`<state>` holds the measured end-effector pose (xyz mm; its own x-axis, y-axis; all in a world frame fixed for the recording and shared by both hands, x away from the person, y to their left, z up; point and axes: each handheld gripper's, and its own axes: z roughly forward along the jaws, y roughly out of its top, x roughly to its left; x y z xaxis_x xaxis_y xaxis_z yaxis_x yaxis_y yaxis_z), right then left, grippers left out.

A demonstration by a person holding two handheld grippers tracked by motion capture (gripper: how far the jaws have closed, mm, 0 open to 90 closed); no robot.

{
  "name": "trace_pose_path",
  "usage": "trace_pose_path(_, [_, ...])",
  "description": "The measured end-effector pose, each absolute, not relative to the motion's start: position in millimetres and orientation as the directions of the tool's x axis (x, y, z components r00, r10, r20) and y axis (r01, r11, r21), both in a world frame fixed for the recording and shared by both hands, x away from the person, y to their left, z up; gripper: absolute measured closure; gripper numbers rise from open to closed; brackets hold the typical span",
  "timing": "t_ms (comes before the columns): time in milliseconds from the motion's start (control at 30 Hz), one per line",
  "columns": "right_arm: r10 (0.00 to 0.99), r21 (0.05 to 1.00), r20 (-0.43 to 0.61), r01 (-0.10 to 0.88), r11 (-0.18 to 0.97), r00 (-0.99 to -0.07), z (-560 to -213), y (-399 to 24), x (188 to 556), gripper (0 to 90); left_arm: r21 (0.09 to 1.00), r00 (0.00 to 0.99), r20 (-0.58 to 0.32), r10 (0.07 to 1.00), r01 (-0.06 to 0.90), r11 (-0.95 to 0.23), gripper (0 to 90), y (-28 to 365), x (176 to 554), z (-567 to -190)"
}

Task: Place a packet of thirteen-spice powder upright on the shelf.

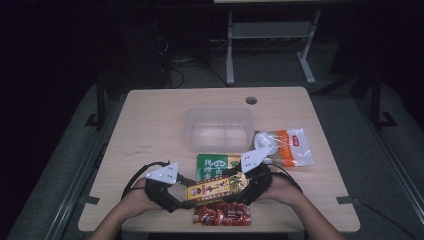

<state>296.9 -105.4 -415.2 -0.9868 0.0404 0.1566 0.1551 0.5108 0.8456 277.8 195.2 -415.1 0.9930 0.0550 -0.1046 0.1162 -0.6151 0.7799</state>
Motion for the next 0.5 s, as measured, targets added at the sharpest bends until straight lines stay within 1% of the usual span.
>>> trace_pose_path(67, [0.037, 0.844, 0.159, 0.156, 0.513, -0.987, -415.3, -105.6, 296.7, 21.3, 0.781, 0.993, -0.106, 0.054, 0.117, -0.614, 32.1, 195.2, 278.2, -415.3])
trace_pose_path(100, [0.03, 0.847, 0.157, 0.151, 0.51, -0.987, -415.3, -106.2, 295.4, 24.5, 0.779, 0.993, -0.108, 0.052, 0.117, -0.616, 32.1, 195.0, 278.4, -415.7])
trace_pose_path(167, [0.019, 0.85, 0.153, 0.142, 0.507, -0.988, -415.0, -106.4, 294.4, 27.7, 0.779, 0.993, -0.11, 0.049, 0.117, -0.616, 32.0, 194.7, 278.1, -415.9])
trace_pose_path(467, [-0.008, 0.851, 0.112, 0.092, 0.518, -0.994, -415.1, -105.7, 290.8, 30.8, 0.778, 0.992, -0.123, 0.02, 0.109, -0.619, 32.0, 195.1, 279.1, -417.4])
trace_pose_path(500, [-0.008, 0.85, 0.119, 0.097, 0.517, -0.993, -415.0, -105.4, 289.9, 31.1, 0.777, 0.992, -0.124, 0.016, 0.107, -0.62, 32.0, 195.1, 279.4, -417.8])
